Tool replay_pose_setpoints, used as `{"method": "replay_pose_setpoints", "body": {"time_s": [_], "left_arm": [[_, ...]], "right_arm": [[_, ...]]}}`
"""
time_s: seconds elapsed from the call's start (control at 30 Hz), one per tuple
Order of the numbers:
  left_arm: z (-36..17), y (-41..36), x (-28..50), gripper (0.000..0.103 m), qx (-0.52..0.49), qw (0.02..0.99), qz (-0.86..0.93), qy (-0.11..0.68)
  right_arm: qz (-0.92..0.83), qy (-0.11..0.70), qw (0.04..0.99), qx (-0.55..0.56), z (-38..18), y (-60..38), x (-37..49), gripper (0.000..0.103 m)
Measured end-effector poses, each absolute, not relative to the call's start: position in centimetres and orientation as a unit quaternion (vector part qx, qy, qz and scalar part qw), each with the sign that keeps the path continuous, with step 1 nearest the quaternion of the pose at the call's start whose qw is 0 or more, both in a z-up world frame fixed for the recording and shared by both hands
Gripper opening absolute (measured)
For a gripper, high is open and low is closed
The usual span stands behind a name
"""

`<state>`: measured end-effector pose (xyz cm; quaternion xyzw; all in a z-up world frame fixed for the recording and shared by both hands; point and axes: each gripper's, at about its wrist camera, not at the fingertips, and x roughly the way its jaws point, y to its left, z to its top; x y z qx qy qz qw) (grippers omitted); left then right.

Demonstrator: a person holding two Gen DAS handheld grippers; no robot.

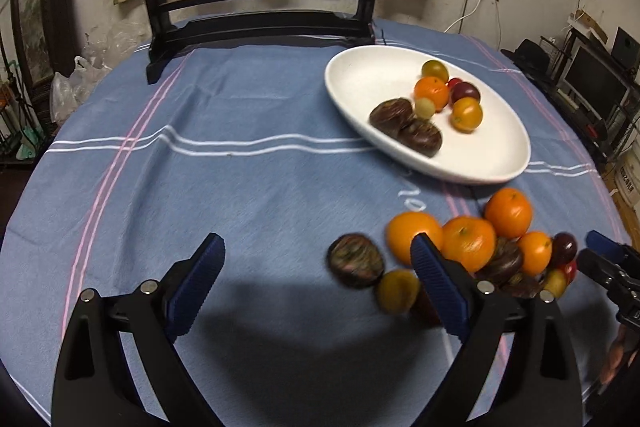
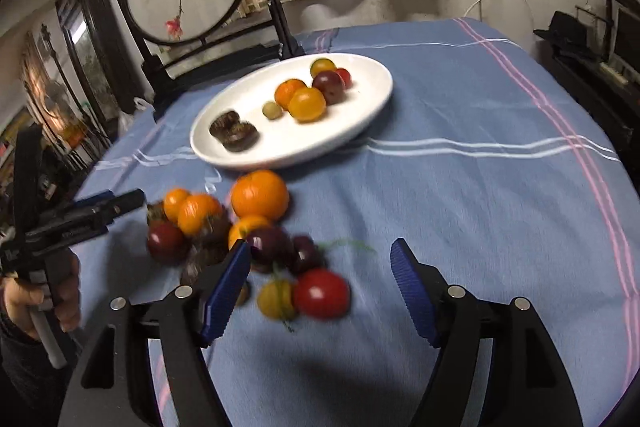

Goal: Organize fruits
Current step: 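Grasp a brown wrinkled fruit with the left gripper while the right gripper grasps a red tomato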

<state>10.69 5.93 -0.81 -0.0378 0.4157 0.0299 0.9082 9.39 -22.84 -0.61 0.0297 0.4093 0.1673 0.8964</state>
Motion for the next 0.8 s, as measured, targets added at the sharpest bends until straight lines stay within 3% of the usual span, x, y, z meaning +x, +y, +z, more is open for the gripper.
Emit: {"method": "replay_pose_setpoints", "body": {"time_s": [0.53, 0.63, 0.7, 0.8], "left_arm": [[0.0, 8.1, 10.1, 0.092, -0.067, 0.911, 0.031, 0.405], [-0.2, 8.1, 10.2, 0.092, -0.07, 0.91, 0.028, 0.408], [-0.2, 7.9, 10.2, 0.092, -0.062, 0.91, 0.03, 0.408], [-0.4, 7.7, 10.2, 0.092, -0.058, 0.909, 0.028, 0.412]], "right_arm": [[0.161, 0.44, 0.881, -0.066, -1.3, -21.6, 6.8, 0.069], [0.148, 0.448, 0.879, -0.067, -1.8, -22.1, 7.4, 0.059], [0.144, 0.456, 0.876, -0.067, -2.2, -22.1, 8.1, 0.038], [0.149, 0.463, 0.871, -0.07, -2.6, -21.5, 9.1, 0.035]]}}
